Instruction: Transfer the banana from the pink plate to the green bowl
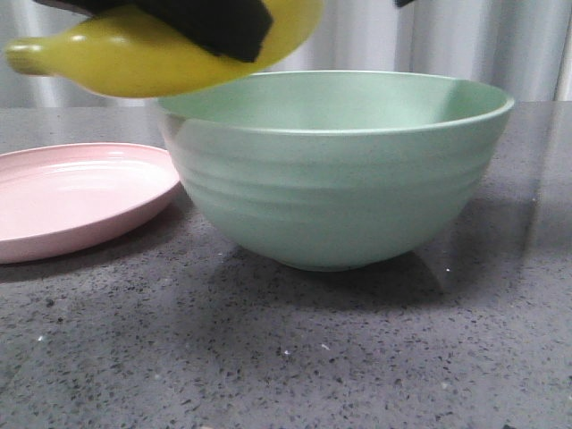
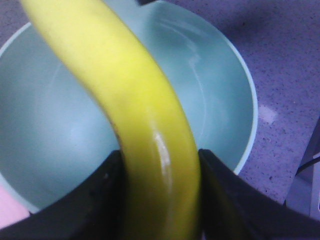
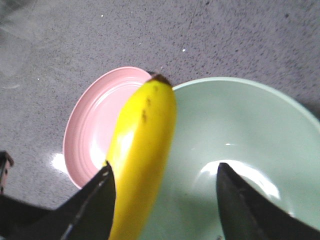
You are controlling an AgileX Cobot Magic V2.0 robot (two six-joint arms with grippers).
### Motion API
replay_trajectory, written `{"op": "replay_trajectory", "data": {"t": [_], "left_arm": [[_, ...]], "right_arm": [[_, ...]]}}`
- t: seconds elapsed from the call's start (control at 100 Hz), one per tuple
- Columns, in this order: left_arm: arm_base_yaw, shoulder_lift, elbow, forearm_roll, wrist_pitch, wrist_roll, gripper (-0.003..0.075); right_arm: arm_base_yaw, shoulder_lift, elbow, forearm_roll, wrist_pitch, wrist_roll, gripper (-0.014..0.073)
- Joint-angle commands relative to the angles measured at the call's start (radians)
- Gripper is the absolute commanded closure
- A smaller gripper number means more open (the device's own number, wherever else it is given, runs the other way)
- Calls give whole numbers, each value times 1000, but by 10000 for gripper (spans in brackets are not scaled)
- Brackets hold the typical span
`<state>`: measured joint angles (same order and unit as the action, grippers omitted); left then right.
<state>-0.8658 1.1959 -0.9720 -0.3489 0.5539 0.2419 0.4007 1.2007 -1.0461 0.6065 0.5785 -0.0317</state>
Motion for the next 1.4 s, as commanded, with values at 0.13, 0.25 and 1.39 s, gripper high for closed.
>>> {"op": "replay_trajectory", "data": {"t": [0.13, 0.25, 1.39], "left_arm": [[-17, 2, -38, -30, -100, 3, 542], [-19, 2, -38, -35, -114, 3, 542], [-19, -33, -38, -37, -222, 8, 311]], "right_arm": [[4, 59, -43, 174, -83, -11, 217], [4, 80, -43, 205, -87, -17, 218], [0, 91, -75, 0, -247, -194, 665]]}}
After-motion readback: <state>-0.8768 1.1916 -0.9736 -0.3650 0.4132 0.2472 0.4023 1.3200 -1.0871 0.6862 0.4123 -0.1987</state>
